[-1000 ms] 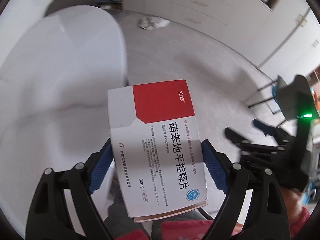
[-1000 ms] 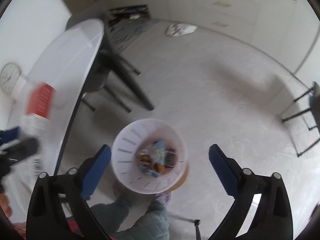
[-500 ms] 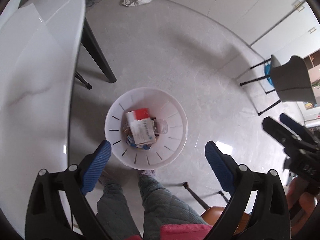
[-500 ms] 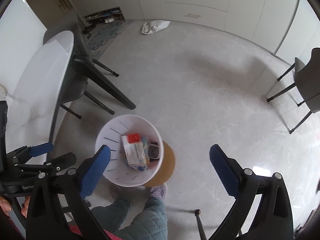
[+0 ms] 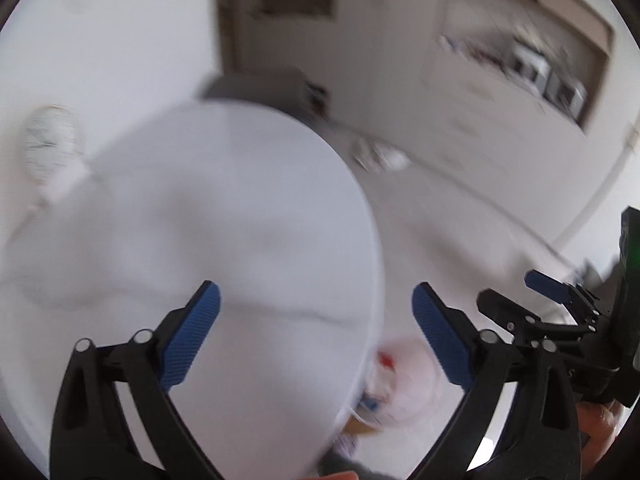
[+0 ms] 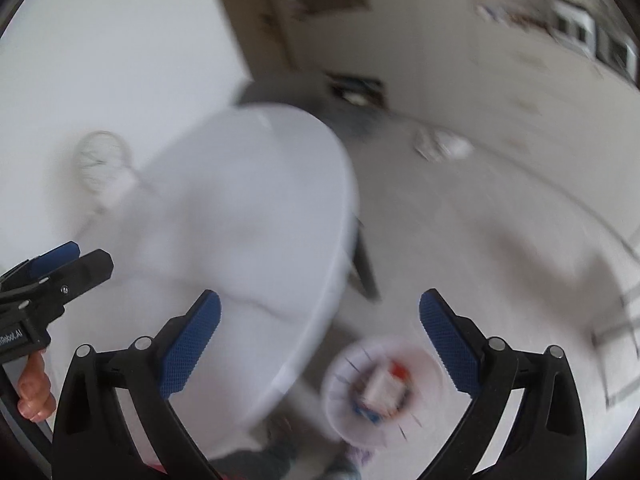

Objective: Collect trash

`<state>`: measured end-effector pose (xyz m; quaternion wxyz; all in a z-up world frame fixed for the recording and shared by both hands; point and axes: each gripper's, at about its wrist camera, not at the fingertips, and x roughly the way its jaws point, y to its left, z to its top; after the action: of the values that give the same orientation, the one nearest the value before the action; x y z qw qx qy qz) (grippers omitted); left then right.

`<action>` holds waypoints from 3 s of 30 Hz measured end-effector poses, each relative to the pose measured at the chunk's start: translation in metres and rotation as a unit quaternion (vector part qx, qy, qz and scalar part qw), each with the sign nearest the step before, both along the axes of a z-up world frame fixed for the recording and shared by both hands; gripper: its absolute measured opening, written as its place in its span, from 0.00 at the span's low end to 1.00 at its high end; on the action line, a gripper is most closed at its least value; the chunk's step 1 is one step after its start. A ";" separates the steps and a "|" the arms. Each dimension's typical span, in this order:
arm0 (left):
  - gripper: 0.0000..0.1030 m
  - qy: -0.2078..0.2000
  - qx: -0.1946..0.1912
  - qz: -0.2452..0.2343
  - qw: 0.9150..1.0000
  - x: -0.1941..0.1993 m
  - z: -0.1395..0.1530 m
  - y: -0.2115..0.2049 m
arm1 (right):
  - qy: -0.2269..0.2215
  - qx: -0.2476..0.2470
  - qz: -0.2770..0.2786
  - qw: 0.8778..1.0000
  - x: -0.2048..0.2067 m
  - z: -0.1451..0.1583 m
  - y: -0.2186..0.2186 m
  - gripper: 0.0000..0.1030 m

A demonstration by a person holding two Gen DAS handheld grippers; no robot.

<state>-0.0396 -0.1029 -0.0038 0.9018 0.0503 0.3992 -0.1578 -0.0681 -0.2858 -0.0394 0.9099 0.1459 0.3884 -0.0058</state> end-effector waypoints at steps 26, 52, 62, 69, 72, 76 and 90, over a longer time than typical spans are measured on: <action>0.92 -0.192 -0.055 0.199 0.959 -0.018 0.192 0.144 | -0.228 -0.086 0.067 0.968 0.030 0.232 0.124 0.98; 0.92 -0.172 -0.044 0.170 0.969 -0.010 0.174 0.134 | -0.224 -0.083 0.049 0.970 0.016 0.224 0.124 0.98; 0.92 -0.168 -0.044 0.167 0.971 -0.008 0.171 0.134 | -0.223 -0.083 0.046 0.970 0.014 0.225 0.122 0.98; 0.92 -0.167 -0.044 0.166 0.971 -0.006 0.170 0.134 | -0.220 -0.084 0.046 0.971 0.014 0.224 0.121 0.98; 0.92 -0.167 -0.044 0.166 0.971 -0.006 0.170 0.133 | -0.220 -0.084 0.045 0.971 0.014 0.224 0.121 0.98; 0.92 -0.168 -0.041 0.165 0.971 -0.006 0.171 0.132 | -0.219 -0.085 0.046 0.971 0.015 0.223 0.122 0.98; 0.92 -0.163 -0.040 0.162 0.972 -0.004 0.168 0.131 | -0.215 -0.086 0.045 0.972 0.017 0.221 0.125 0.98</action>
<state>-0.0438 0.0278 0.1645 0.9696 -0.0265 0.2427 -0.0150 -0.0514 -0.1610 0.1820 0.9805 0.0471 0.1877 0.0334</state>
